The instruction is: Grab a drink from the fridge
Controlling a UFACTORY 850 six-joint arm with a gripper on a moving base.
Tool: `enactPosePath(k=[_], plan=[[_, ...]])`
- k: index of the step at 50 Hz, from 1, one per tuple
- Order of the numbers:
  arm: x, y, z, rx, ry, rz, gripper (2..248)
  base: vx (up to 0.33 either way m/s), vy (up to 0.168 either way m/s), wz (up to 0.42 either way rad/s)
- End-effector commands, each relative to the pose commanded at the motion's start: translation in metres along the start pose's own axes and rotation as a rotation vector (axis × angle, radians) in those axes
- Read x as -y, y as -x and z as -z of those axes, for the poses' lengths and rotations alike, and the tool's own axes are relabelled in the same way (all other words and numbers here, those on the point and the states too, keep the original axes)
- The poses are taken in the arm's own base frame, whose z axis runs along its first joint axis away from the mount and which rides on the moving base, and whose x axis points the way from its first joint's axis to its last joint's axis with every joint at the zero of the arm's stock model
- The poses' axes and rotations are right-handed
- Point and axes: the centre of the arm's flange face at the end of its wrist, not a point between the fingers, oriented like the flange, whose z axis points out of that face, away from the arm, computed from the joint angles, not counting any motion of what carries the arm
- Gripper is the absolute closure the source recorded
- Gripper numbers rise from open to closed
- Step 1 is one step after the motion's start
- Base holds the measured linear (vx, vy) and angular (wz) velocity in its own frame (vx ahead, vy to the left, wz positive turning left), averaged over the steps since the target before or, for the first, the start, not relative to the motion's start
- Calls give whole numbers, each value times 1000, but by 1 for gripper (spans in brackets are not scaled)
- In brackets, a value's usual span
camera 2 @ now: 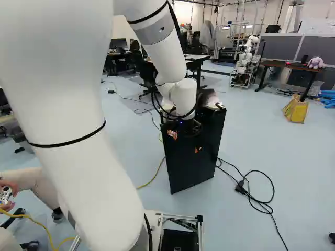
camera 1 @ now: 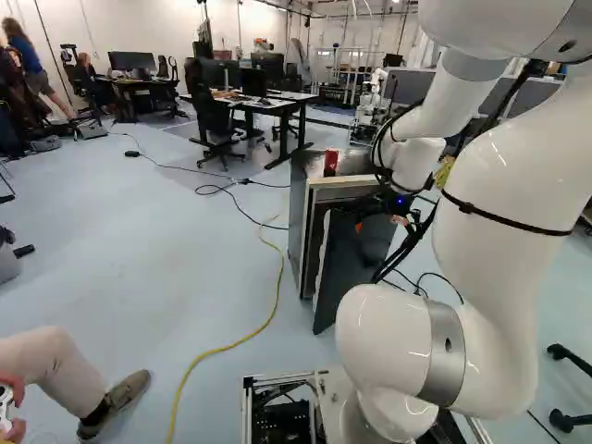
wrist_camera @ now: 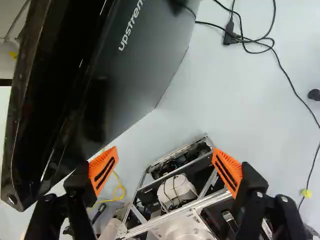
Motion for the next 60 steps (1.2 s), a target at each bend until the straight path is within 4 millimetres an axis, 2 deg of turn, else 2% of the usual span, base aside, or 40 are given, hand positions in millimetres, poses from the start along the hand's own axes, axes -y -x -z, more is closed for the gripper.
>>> enactPosePath(k=[60], plan=[[31, -2, -1, -121, -13, 72, 3, 0, 0, 0]])
